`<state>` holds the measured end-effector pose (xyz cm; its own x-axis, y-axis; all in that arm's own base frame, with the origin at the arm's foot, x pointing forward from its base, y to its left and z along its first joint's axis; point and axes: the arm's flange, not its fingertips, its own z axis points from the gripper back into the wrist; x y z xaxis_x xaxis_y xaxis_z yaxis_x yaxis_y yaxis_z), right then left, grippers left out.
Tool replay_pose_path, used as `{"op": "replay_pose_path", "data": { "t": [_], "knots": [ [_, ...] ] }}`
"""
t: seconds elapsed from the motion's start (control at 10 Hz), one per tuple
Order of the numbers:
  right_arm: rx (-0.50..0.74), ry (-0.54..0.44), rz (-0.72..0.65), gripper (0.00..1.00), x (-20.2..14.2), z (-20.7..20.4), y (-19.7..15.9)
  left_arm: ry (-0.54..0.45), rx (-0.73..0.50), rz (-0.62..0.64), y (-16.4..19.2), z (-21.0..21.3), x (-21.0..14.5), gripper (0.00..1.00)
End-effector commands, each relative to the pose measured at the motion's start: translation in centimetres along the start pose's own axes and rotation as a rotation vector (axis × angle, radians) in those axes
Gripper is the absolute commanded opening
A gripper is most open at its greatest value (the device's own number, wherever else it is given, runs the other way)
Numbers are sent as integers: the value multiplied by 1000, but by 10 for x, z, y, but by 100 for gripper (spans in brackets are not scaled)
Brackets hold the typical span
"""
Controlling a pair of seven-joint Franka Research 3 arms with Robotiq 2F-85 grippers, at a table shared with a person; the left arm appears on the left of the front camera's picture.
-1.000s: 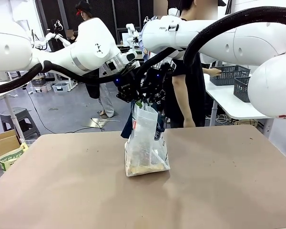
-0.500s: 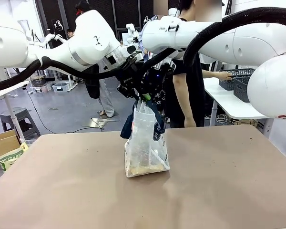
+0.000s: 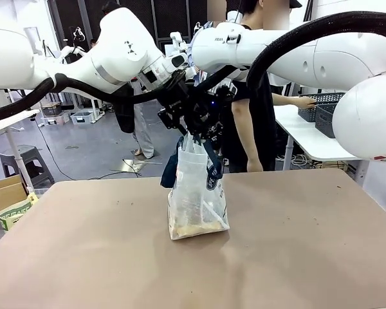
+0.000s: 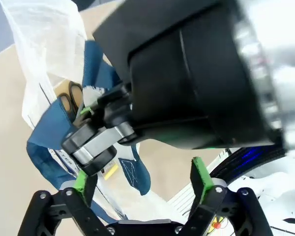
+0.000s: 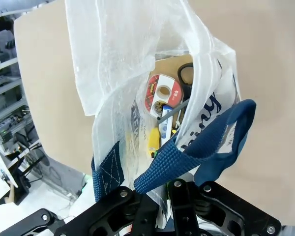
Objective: Transfer purchased items from the store into the shopping bag.
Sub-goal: Move the Reusable shopping bag to the right side of the table.
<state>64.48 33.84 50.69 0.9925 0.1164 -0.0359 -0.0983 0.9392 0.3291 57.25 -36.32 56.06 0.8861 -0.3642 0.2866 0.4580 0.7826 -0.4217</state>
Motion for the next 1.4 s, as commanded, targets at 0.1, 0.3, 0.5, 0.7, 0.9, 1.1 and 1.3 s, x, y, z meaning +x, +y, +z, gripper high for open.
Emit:
{"op": "replay_pose_path", "data": {
  "t": [0.1, 0.3, 0.5, 0.7, 0.9, 1.1, 1.3],
  "knots": [
    [23, 7, 10, 0, 9, 3, 7, 117, -8, -30, -2, -9, 2, 100],
    [24, 9, 13, 0, 10, 3, 6, 165, 32, -25, -5, -16, 2, 100],
    [26, 9, 14, 0, 10, 4, 7, 217, 53, -16, -9, -24, 1, 100],
    [26, 10, 14, 0, 10, 4, 7, 221, 69, -25, -10, -26, 1, 80],
    [26, 9, 14, 0, 10, 4, 7, 192, 96, 2, -11, -26, 2, 40],
    [26, 9, 14, 0, 10, 5, 6, 173, 129, 31, -11, -23, -2, 0],
    [26, 9, 15, 0, 10, 6, 5, 176, 126, 47, -11, -23, -8, 0]
  ]
}}
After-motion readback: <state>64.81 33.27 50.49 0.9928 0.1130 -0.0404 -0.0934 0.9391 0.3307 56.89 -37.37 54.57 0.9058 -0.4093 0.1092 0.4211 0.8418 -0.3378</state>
